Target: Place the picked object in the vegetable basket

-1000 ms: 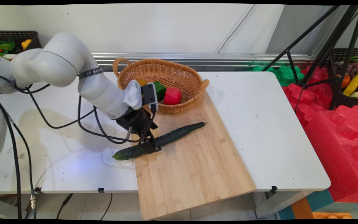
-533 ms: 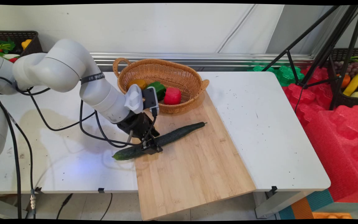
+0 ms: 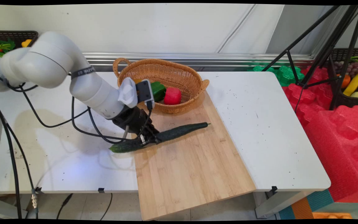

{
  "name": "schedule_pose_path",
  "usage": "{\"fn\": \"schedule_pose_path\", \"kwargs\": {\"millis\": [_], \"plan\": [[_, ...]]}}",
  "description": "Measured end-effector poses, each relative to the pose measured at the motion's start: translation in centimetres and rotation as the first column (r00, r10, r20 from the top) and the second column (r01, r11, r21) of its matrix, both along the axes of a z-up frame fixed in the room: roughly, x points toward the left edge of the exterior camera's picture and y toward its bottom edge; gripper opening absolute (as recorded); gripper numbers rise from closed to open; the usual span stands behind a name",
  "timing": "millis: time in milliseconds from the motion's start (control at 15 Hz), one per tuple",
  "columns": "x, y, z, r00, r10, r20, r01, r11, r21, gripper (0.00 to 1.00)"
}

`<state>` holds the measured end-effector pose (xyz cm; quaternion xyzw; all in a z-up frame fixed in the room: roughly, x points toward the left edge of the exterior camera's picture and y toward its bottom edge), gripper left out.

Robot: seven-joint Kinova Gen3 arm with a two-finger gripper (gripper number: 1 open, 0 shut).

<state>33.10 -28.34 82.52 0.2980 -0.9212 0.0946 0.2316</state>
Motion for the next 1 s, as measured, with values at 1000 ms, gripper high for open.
{"fn": "schedule_pose_path", "kwargs": {"millis": [1000], "plan": [[3.0, -5.1, 16.6, 0.974, 0.197, -0.114, -0.224, 0.919, -0.323, 0.00]]}}
